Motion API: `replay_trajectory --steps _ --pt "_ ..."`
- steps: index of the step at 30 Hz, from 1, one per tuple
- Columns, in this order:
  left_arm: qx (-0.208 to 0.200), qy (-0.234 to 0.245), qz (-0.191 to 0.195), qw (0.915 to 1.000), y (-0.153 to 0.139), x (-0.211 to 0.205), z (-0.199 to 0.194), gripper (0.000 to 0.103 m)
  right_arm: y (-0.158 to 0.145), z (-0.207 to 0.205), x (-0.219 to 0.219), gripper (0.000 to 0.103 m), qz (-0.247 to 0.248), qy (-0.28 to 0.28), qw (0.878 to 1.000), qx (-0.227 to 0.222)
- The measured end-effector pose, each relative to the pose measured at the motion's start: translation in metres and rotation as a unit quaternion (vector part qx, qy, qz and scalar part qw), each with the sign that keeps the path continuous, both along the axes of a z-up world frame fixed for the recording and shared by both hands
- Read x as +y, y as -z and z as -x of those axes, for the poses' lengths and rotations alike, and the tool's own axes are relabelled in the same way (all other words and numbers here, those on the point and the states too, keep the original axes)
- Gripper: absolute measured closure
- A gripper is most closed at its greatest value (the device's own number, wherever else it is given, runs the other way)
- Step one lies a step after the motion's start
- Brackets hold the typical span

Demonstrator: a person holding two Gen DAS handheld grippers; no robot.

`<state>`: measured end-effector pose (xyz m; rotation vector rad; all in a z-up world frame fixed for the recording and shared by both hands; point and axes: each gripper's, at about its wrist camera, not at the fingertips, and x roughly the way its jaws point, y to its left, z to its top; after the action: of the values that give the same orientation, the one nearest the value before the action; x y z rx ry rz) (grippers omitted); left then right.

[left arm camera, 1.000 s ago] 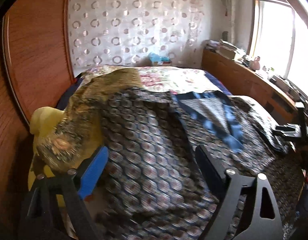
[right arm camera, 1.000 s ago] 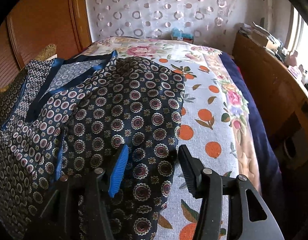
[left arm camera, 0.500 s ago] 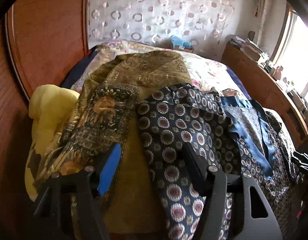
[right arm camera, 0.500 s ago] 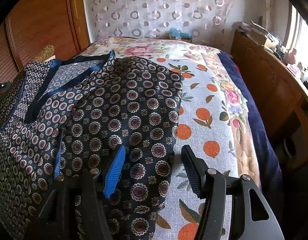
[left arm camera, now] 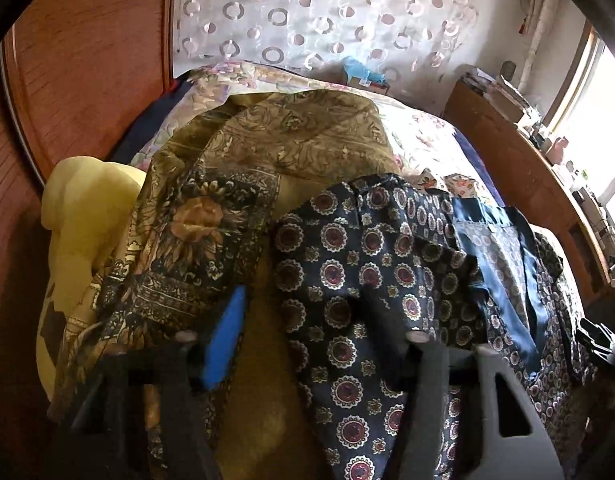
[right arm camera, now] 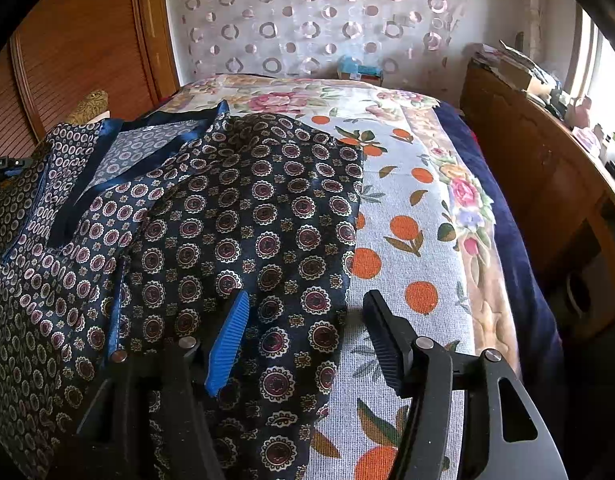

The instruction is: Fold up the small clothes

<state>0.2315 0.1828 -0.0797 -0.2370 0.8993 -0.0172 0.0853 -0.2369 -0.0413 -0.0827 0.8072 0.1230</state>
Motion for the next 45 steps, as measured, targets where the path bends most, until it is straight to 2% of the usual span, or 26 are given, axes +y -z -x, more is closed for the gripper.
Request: replay_trajectory --steps 1,2,3,6,8,13,17,22,28,35,45 --pt "0.000 0.004 0.001 1.0000 -0.001 -0.001 0.000 0.063 0.000 0.000 0.000 0.041 0.000 0.000 1.000 0.000" --pt "-0.002 0.013 0.007 0.9999 -0.001 -0.002 0.001 0.075 0.000 0.000 -0.001 0.041 0.000 0.001 1.000 0.000" --pt "-0.002 0.018 0.010 0.9998 -0.002 -0.003 0.003 0.082 0.000 0.000 -0.001 0.041 0.000 0.001 1.000 0.000" --pt "-0.007 0.033 0.009 0.9994 -0.004 -0.009 0.006 0.096 0.000 0.000 -0.001 0.041 0.000 0.001 1.000 0.000" --pt "-0.012 0.038 0.005 0.9992 -0.006 -0.013 0.011 0.099 0.000 0.000 -0.001 0.040 0.000 0.001 1.000 0.000" --pt "-0.057 0.065 0.005 0.9963 -0.026 -0.033 0.040 0.100 0.000 0.000 -0.001 0.040 0.000 0.001 1.000 0.000" --pt "-0.093 0.089 -0.012 0.9916 -0.043 -0.055 0.070 0.101 0.000 -0.001 -0.001 0.039 0.000 0.002 1.000 0.000" --pt "-0.127 0.099 -0.017 0.9868 -0.049 -0.074 0.107 0.101 0.000 -0.001 -0.001 0.039 0.000 0.002 1.000 0.000" --pt "-0.147 0.102 -0.009 0.9838 -0.043 -0.084 0.139 0.101 0.000 -0.001 -0.002 0.039 -0.003 0.002 1.000 0.000" --pt "-0.159 0.099 -0.007 0.9822 -0.040 -0.087 0.165 0.101 -0.005 -0.007 -0.011 0.039 -0.033 0.003 0.999 -0.005" --pt "-0.165 0.086 -0.006 0.9825 -0.038 -0.078 0.180 0.101 -0.005 -0.079 -0.019 0.041 -0.034 0.038 0.998 0.021"
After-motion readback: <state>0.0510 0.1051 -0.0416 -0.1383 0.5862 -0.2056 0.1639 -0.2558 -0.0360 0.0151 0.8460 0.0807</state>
